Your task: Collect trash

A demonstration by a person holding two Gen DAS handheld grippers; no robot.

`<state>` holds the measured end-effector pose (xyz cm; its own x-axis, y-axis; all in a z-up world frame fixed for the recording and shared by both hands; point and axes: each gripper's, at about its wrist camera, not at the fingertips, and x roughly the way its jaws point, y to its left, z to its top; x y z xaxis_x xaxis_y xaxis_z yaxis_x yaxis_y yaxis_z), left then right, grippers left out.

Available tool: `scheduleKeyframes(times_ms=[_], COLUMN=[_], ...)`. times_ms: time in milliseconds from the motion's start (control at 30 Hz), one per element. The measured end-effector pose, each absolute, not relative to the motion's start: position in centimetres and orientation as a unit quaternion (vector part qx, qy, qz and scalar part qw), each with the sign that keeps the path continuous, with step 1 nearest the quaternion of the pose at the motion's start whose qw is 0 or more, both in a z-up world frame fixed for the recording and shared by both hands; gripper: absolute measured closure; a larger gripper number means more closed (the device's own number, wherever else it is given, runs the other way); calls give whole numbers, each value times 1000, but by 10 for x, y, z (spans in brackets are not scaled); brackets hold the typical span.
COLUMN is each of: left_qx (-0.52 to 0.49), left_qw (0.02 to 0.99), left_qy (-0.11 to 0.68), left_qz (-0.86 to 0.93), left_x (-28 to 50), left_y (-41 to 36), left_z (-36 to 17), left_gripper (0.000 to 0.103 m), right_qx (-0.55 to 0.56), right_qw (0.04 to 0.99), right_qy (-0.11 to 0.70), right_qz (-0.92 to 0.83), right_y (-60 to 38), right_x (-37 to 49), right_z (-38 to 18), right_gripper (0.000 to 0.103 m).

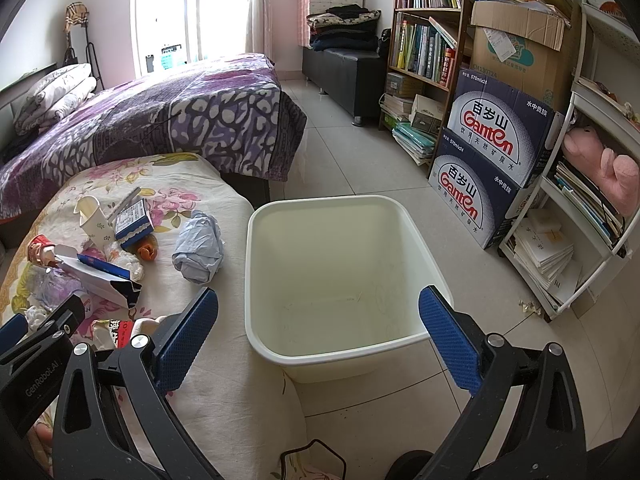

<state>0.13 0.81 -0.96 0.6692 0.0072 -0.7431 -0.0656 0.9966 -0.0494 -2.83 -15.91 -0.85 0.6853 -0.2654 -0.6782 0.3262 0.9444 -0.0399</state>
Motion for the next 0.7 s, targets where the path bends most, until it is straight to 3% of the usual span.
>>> scheduleKeyframes(times_ms=[700], left_qx=[-36], left_qw=[913], left_qy=[406], left_qz=[21], left_x=[2], left_y=[9], left_z=[-10], left_gripper=[10], right_qx=[41], right_qw=[917], right_qy=[363], right_qz=[-160], right_y=[-158], right_x=[-28], right_z=[-8], right_gripper=[7])
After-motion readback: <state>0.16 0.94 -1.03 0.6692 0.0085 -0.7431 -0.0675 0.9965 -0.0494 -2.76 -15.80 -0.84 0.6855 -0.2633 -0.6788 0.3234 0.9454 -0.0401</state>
